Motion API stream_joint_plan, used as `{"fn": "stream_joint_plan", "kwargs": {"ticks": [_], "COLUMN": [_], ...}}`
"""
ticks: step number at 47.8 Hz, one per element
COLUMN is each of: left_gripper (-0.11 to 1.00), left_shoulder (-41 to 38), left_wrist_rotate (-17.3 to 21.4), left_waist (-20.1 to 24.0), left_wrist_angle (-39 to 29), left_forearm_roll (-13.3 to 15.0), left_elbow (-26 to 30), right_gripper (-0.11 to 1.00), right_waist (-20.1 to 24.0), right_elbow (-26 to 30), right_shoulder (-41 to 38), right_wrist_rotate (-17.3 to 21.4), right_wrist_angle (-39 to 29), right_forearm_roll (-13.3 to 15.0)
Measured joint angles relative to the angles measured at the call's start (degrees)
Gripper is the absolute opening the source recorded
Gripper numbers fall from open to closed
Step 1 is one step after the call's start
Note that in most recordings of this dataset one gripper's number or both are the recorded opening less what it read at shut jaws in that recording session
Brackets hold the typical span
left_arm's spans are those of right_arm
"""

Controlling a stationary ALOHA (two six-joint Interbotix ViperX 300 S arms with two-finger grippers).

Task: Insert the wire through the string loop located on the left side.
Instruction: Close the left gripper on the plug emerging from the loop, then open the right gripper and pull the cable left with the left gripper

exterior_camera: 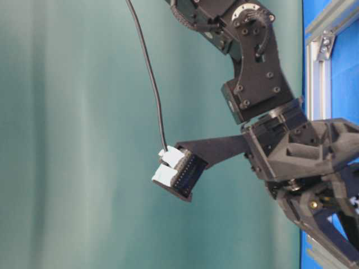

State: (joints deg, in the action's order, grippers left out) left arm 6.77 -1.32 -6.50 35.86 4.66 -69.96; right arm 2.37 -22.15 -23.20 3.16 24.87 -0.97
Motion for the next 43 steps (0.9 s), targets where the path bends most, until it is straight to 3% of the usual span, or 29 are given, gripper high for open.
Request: {"fn": "stream_joint_plan", "kwargs": {"ticks": [21,26,37,39,43], "left_gripper": [0.07,0.07,0.07,0.07,0.07], "left_shoulder": [0.0,0.0,0.09,0.09,0.35], "left_wrist_rotate": [0.09,0.09,0.0,0.0,0.09], "left_waist": [0.0,0.0,0.0,0.0,0.09], "left_wrist_angle": [-0.97,-1.14,-1.32,-1.41,-2.46], "left_forearm_roll": [0.0,0.0,0.0,0.0,0.0], "left_elbow": [0.0,-0.09,-0.18,-0.09,-0.09], "right_gripper": [0.02,0.2,0.87,0.94,0.92], "right_waist": [0.09,0.09,0.18,0.18,0.18], "right_elbow": [0.09,0.09,0.0,0.0,-0.09], "right_shoulder": [0.0,0.0,0.0,0.0,0.0], "right_wrist_rotate": [0.79,1.05,1.05,1.05,1.05], "right_wrist_angle": [-0.62,-1.05,-2.11,-2.11,-2.2], "right_forearm_roll": [0.88,0.7,-0.09,-0.18,-0.35]}}
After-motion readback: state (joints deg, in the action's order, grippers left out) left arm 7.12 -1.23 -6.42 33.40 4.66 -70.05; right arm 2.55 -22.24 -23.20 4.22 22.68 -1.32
